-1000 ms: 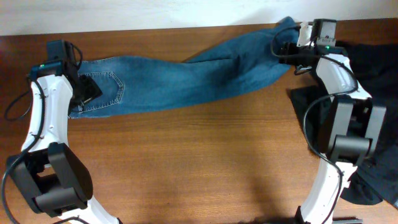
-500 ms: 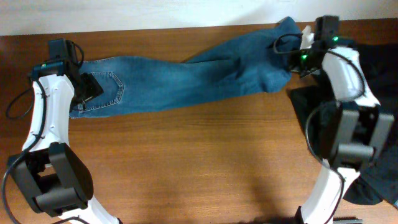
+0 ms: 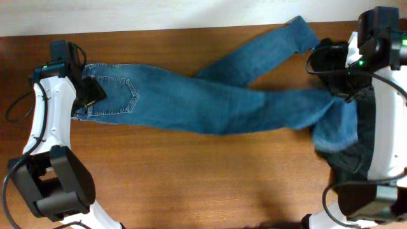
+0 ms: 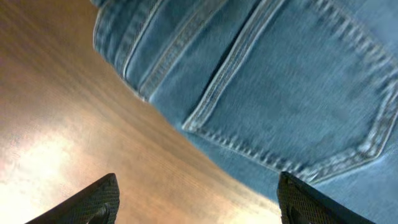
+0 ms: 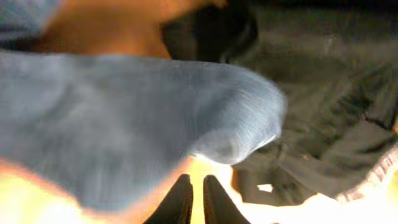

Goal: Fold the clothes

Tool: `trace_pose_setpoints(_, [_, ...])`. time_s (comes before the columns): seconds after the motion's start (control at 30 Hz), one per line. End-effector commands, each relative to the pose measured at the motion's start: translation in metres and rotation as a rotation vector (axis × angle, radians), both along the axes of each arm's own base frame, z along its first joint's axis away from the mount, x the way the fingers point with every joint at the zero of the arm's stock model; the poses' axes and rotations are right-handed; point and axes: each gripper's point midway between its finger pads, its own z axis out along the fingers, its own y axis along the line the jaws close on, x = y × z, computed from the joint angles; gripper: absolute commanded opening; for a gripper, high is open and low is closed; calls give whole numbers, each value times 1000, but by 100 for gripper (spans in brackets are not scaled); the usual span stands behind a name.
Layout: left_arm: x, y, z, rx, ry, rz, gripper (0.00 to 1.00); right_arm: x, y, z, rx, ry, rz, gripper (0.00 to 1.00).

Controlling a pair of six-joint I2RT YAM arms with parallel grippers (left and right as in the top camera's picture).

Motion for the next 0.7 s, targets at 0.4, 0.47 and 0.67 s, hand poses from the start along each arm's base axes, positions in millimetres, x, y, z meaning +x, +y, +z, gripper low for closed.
trace_pose_setpoints(0.4, [-22,12,-12,-34,71,86,99,-6,-11,-20,-55,101,-3,15])
trace_pose_setpoints(0.47, [-18,15,-17,-87,43,103,99,-6,-11,-20,-55,99,-3,15])
trace_pose_setpoints(0.67, [-7,46,-48,-195,4,151,98,-5,-11,-20,-55,98,-4,15])
